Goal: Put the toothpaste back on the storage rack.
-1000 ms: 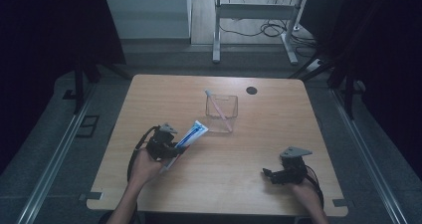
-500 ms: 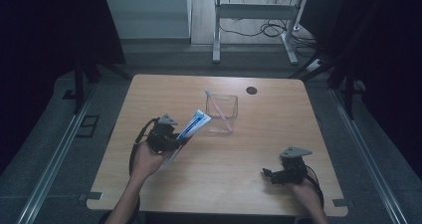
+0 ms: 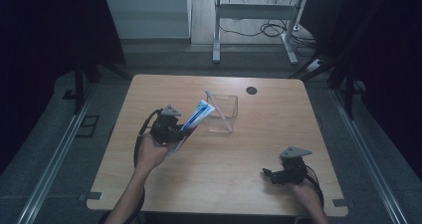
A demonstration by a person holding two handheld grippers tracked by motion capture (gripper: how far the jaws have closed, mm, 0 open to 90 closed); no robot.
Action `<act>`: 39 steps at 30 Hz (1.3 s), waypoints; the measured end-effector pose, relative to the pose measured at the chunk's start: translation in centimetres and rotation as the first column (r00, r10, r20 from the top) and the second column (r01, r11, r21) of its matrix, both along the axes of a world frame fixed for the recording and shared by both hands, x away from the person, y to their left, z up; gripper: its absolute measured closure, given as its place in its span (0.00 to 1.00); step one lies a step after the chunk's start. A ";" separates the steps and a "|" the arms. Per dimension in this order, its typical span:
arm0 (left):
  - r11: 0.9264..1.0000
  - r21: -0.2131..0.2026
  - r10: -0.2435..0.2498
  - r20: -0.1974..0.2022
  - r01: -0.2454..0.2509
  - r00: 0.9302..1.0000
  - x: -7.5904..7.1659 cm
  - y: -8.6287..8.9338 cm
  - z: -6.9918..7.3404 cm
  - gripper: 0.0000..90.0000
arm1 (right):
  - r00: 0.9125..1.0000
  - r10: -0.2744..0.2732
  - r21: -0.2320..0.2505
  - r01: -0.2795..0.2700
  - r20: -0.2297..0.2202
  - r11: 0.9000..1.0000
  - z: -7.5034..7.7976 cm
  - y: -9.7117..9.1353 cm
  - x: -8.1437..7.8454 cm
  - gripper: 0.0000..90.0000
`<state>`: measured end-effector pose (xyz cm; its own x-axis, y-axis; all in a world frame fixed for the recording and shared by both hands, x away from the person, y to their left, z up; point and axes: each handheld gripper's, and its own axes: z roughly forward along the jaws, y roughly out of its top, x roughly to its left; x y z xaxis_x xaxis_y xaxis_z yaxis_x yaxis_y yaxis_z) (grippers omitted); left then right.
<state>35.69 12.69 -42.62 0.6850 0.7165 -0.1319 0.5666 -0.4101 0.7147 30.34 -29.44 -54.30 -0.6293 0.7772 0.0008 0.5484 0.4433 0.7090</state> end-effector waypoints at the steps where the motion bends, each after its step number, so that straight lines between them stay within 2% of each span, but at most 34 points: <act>1: 1.000 -0.002 -0.001 0.003 0.001 1.000 0.1 -0.1 0.1 0.82 | 1.000 0.000 0.000 0.000 0.000 1.000 0.0 0.0 0.0 0.04; 17: 1.000 -0.021 -0.002 0.051 0.003 0.999 2.0 -1.8 1.9 0.82 | 1.000 0.001 -0.001 -0.001 -0.001 1.000 0.0 0.0 0.0 0.04; 23: 1.000 -0.013 -0.004 0.071 0.005 0.997 2.5 -2.7 2.4 0.82 | 1.000 0.001 -0.001 -0.001 0.000 1.000 0.0 0.0 0.0 0.04; 39: 0.999 -0.041 0.004 0.118 0.001 0.993 4.7 -4.8 3.4 0.82 | 1.000 0.001 0.000 -0.001 -0.001 1.000 0.0 0.0 0.0 0.04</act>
